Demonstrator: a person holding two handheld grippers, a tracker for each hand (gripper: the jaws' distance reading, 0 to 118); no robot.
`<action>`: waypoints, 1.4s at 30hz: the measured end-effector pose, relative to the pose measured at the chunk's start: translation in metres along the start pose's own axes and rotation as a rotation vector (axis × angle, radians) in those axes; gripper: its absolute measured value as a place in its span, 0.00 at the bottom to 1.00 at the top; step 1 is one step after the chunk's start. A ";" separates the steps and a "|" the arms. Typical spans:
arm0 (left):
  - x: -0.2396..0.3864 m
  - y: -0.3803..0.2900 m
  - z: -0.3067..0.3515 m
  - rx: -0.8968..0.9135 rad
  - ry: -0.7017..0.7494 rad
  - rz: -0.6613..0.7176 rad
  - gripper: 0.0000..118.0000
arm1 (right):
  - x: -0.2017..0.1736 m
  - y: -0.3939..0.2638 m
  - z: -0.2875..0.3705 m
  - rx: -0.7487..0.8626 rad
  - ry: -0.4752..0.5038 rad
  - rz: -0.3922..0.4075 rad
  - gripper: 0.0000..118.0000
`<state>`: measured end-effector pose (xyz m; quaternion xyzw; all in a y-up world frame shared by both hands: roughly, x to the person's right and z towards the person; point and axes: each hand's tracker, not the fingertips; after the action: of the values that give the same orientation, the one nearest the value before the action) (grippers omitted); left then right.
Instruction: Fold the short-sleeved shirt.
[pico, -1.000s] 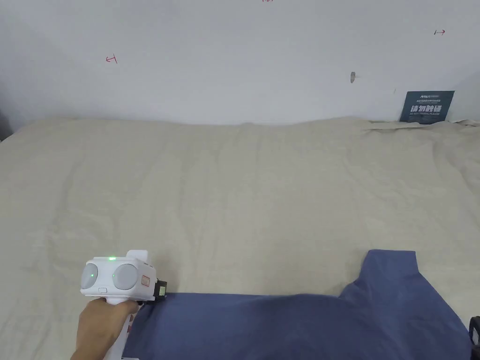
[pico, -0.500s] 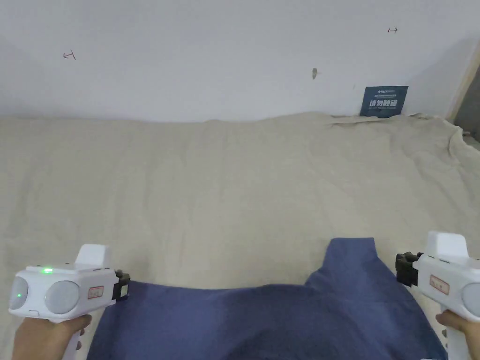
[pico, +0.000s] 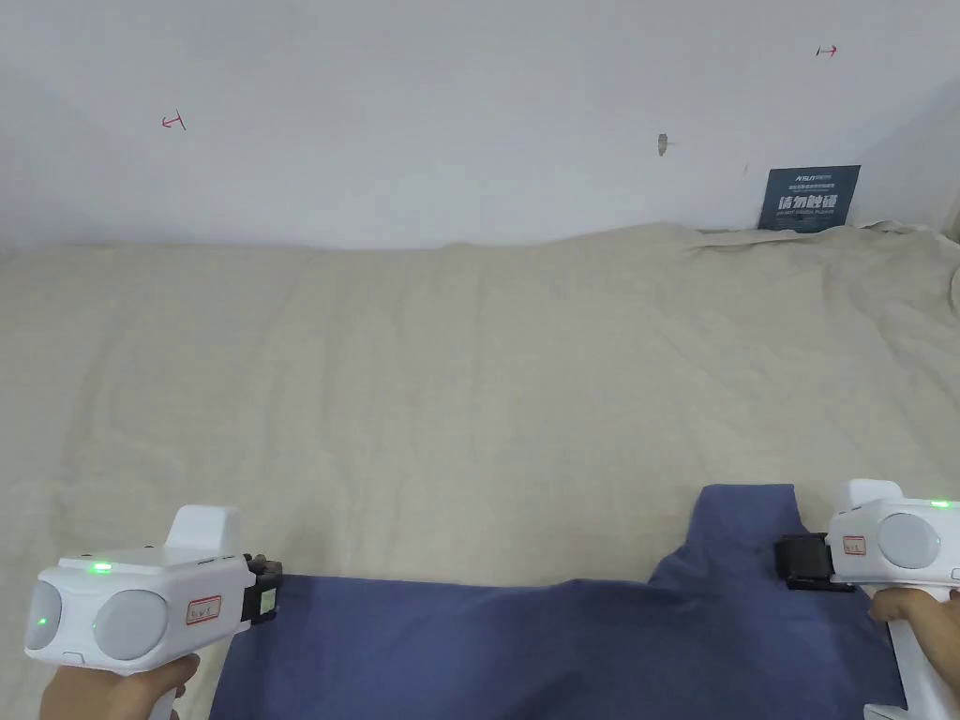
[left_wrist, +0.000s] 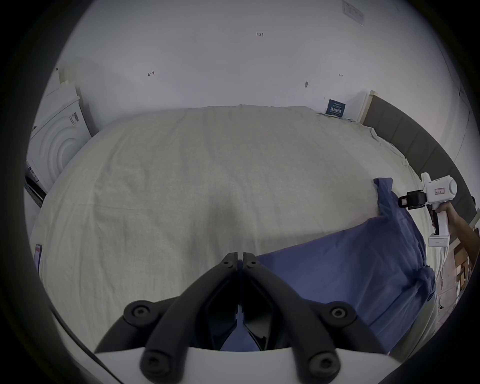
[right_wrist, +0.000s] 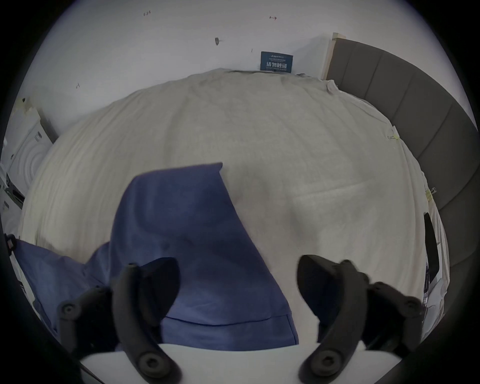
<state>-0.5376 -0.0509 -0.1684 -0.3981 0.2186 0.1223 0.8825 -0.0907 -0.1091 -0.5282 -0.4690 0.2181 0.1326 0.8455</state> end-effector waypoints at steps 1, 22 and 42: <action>-0.001 0.000 -0.001 -0.001 0.001 0.001 0.00 | -0.001 -0.001 -0.001 -0.008 -0.004 0.004 0.53; 0.001 -0.025 0.023 0.002 0.037 0.068 0.00 | 0.007 -0.030 0.123 0.220 0.171 0.067 0.04; 0.000 -0.118 0.143 0.041 0.058 0.090 0.00 | 0.038 -0.184 0.269 0.326 0.279 0.058 0.04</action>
<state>-0.4507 -0.0199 -0.0074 -0.3729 0.2640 0.1456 0.8775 0.0868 0.0236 -0.2863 -0.3331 0.3650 0.0537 0.8677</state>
